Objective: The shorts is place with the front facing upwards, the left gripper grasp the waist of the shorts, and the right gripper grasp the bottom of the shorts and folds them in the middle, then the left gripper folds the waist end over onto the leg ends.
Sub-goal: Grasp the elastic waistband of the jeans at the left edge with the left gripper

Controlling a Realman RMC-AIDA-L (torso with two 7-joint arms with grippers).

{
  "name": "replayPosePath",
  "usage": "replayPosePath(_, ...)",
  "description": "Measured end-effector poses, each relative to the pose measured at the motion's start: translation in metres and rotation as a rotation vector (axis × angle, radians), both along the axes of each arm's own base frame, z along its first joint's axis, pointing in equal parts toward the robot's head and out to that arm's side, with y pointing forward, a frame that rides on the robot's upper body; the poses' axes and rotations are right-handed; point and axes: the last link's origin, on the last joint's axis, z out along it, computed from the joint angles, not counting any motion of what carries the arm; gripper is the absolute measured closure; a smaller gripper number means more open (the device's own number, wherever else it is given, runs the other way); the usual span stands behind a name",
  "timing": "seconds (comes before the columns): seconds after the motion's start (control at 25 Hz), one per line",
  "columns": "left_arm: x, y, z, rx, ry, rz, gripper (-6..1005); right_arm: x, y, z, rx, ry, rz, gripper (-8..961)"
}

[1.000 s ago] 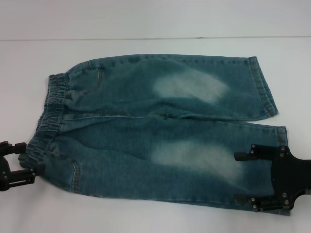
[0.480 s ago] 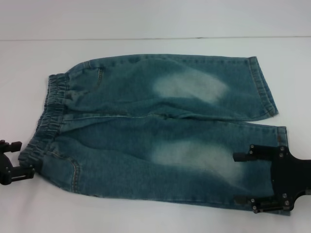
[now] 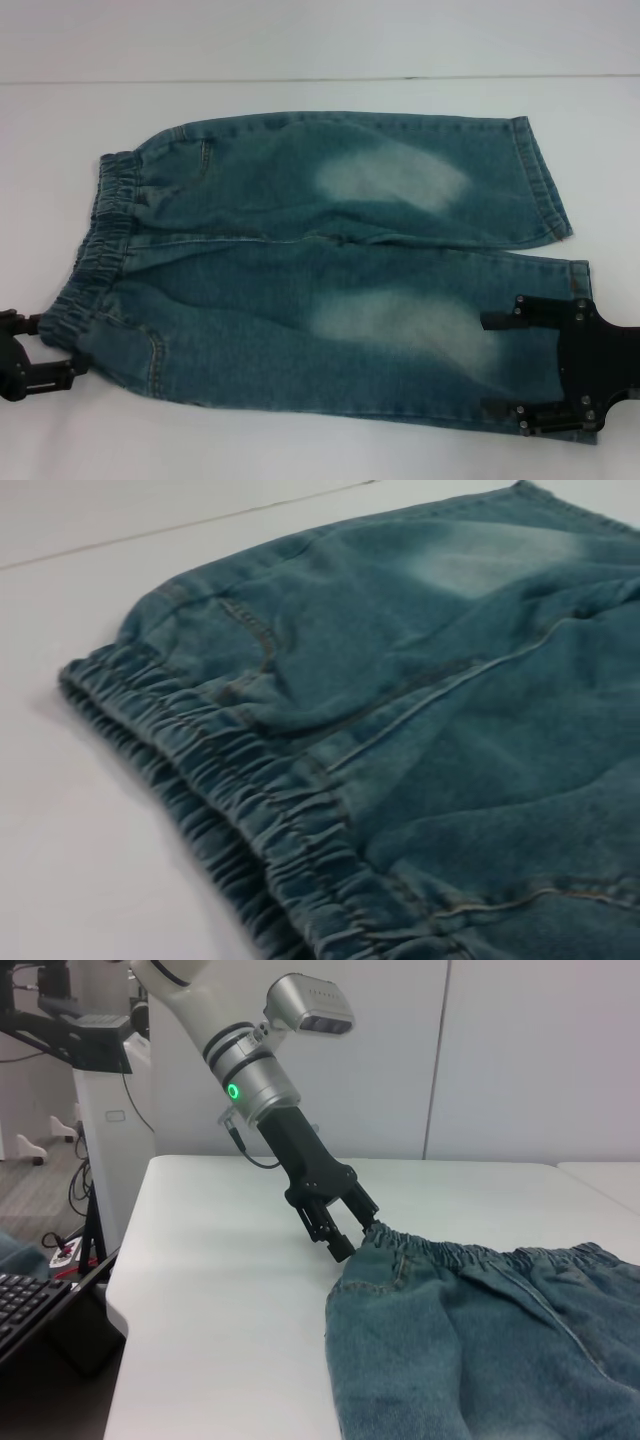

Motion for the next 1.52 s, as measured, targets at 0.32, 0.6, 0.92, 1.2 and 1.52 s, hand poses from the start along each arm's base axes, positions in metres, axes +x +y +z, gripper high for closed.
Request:
replayPosePath(0.32, 0.009, 0.001, 0.000, -0.008, -0.034, -0.054, 183, 0.001, 0.000, 0.001, 0.012, 0.005, -0.004, 97)
replayPosePath(0.6, 0.013, 0.004, -0.001, -0.006, -0.039, -0.071, 185, 0.002, 0.000, 0.001, 0.013, 0.005, -0.006, 96)
replayPosePath(0.92, 0.014, 0.004, -0.006, -0.021, -0.046, -0.093, 186, 0.002, 0.000, 0.000, 0.014, 0.004, -0.009, 96)
replayPosePath(1.2, 0.014, 0.005, -0.007, -0.015, -0.044, -0.106, 296, 0.003, -0.001, 0.000, 0.015, 0.005, -0.012, 96)
replayPosePath(1.52, 0.014, 0.008, -0.012, -0.019, -0.044, -0.101, 522, 0.003, -0.001, 0.000, 0.015, 0.005, -0.013, 97)
